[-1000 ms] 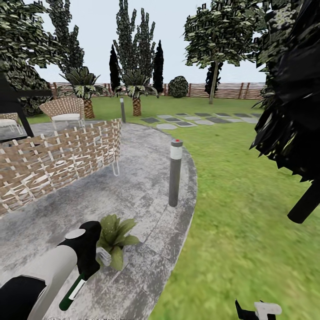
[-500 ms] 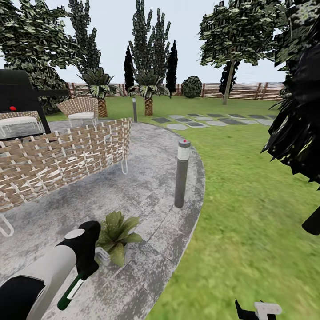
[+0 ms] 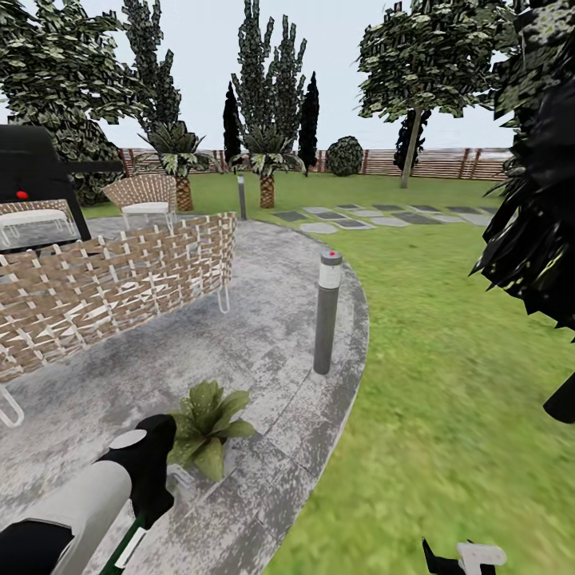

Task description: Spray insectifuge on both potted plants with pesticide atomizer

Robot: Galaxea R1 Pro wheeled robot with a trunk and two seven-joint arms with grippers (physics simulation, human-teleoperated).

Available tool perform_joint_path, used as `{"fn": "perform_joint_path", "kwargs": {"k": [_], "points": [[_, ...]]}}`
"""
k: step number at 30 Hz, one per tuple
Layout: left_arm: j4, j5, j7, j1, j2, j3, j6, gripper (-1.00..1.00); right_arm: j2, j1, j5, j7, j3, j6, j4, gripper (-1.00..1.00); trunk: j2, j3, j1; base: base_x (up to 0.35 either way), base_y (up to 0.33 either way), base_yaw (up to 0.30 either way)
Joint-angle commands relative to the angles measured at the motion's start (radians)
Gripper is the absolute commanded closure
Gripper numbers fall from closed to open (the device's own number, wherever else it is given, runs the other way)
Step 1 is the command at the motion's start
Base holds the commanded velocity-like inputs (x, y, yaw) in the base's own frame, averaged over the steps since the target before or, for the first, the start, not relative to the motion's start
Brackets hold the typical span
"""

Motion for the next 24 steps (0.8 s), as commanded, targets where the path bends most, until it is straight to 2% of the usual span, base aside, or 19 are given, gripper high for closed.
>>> {"fn": "perform_joint_path", "kwargs": {"k": [1,7,12,17,21,24], "points": [[-0.003,-0.007,-0.009,0.0,-0.002,0.0,0.008,1.0,0.0,-0.001,0.001,0.009,-0.008,-0.003,0.0,-1.0,0.0,-0.001,0.0,0.247,0.0,0.0],[-0.004,-0.004,0.057,0.0,-0.008,0.008,0.008,1.0,0.0,-0.001,0.001,0.009,-0.008,-0.003,0.0,-1.0,0.0,-0.001,0.0,0.225,0.0,0.0],[-0.005,-0.003,0.062,0.0,-0.013,0.011,0.008,1.0,0.0,-0.001,0.001,0.009,-0.008,-0.003,0.0,-1.0,0.0,-0.001,0.0,0.013,0.0,0.0],[-0.003,-0.004,0.063,0.0,-0.006,0.008,0.008,1.0,0.0,-0.001,0.001,0.009,-0.009,-0.003,0.0,-1.0,0.0,-0.001,0.0,0.0,0.0,0.0],[-0.003,-0.004,0.07,0.0,-0.005,0.035,0.008,1.0,0.0,-0.001,0.001,0.009,-0.009,-0.003,0.0,-1.0,0.0,-0.001,0.0,0.02,-0.001,0.0],[0.0,-0.004,0.083,0.001,0.002,0.041,0.008,1.0,0.0,-0.001,0.001,0.009,-0.009,-0.003,0.0,-1.0,0.0,-0.001,0.0,0.152,-0.081,0.0]]}}
